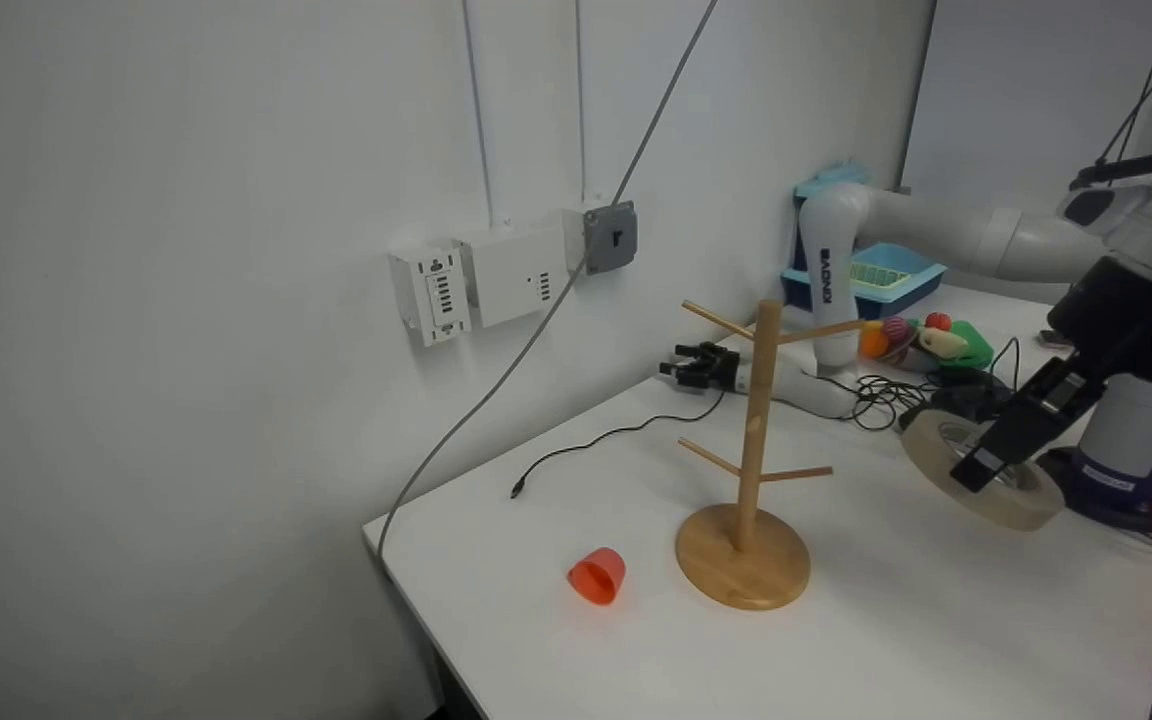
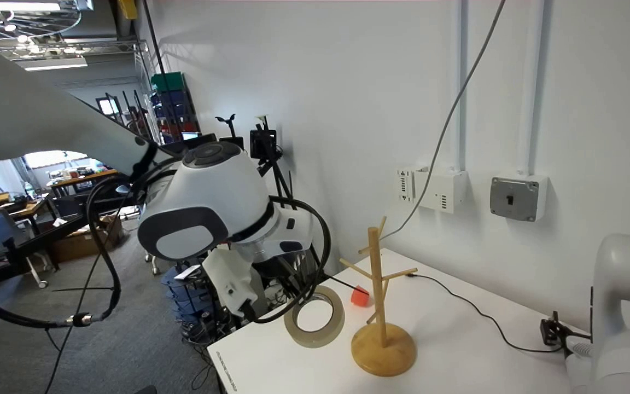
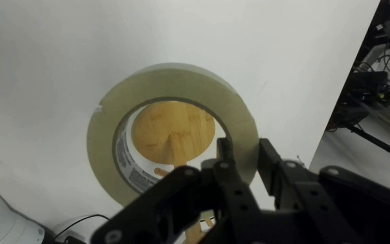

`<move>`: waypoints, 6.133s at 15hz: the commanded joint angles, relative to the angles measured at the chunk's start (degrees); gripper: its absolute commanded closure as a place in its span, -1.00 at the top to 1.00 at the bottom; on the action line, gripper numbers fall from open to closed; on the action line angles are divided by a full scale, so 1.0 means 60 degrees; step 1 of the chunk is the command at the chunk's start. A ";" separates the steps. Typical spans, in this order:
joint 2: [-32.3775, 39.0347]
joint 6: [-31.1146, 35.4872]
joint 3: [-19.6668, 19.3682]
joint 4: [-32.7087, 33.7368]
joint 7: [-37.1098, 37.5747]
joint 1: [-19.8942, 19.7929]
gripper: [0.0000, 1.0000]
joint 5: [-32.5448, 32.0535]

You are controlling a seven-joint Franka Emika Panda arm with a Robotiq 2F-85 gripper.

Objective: Hang the tape on the wooden object

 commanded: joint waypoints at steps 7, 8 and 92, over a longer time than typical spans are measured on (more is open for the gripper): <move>-0.0538 0.1334 -0.0118 -0.0181 -0.1823 0.0736 -0.88 0.2198; -0.0522 0.1593 -0.0128 -0.0164 -0.2070 0.0837 -0.88 0.2497; 0.0469 0.1064 -0.2880 0.1952 -0.9191 0.2887 0.13 0.9037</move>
